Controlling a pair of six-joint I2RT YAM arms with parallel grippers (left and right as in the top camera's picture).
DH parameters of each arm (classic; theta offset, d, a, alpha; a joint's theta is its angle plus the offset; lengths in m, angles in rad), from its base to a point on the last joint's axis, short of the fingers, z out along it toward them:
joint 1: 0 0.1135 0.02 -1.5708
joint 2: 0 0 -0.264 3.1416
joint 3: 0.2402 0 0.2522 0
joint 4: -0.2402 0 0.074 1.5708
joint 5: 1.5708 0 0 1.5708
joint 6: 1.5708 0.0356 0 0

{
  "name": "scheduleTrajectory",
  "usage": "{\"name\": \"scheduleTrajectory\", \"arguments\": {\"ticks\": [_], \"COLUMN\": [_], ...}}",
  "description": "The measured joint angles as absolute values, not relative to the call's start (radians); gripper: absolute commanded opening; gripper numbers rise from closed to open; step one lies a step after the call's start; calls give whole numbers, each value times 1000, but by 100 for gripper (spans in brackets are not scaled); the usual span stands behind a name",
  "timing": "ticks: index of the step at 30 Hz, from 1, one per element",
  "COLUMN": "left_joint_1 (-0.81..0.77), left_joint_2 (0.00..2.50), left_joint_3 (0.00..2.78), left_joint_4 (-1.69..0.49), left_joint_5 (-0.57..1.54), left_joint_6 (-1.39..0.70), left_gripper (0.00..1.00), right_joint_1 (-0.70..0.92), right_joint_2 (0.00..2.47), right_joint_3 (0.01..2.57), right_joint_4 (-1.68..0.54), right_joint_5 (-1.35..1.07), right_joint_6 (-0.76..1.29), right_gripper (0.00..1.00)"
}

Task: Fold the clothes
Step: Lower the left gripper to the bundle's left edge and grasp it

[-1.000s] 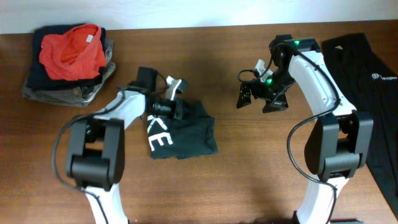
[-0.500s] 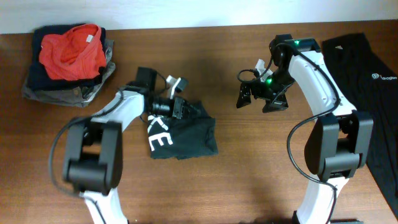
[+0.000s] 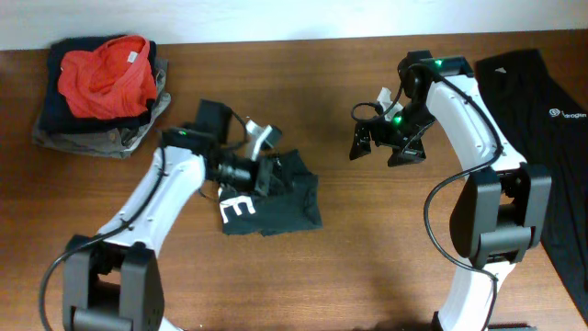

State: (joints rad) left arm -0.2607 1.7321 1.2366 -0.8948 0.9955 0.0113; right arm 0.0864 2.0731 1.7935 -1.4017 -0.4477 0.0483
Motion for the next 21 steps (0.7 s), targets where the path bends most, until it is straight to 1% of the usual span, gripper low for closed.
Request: {"name": "scheduleTrajectory", "arguments": {"ticks": [2, 3, 6, 9, 13, 14, 18, 21], "left_joint_1": [-288, -293, -299, -287, -263, -259, -242, -235], "left_joint_2": [1734, 1734, 1739, 1749, 1769, 1778, 1818, 1822], "left_joint_3": [1157, 1142, 1020, 914, 820, 812, 805, 805], "left_joint_4": [-823, -810, -604, -447, -329, -317, -289, -287], "left_joint_5": [987, 986, 965, 926, 912, 913, 934, 945], "left_joint_6": [7, 4, -39, -93, -155, -164, -194, -197], "left_gripper": [22, 25, 29, 31, 33, 32, 17, 14], "right_joint_1": [86, 86, 86, 87, 86, 86, 86, 86], "right_joint_2": [2073, 2073, 2073, 2073, 2073, 2073, 2073, 2073], "right_joint_3": [1794, 1794, 1794, 1794, 1794, 1794, 1794, 1794], "right_joint_4": [-1402, -1401, -1402, -1402, -1402, -1402, -1402, -1402], "right_joint_5": [-448, -448, -448, -448, -448, -448, -463, -474], "right_joint_6": [49, 48, 49, 49, 49, 48, 48, 48], "right_gripper": [99, 99, 99, 99, 99, 99, 99, 99]}}
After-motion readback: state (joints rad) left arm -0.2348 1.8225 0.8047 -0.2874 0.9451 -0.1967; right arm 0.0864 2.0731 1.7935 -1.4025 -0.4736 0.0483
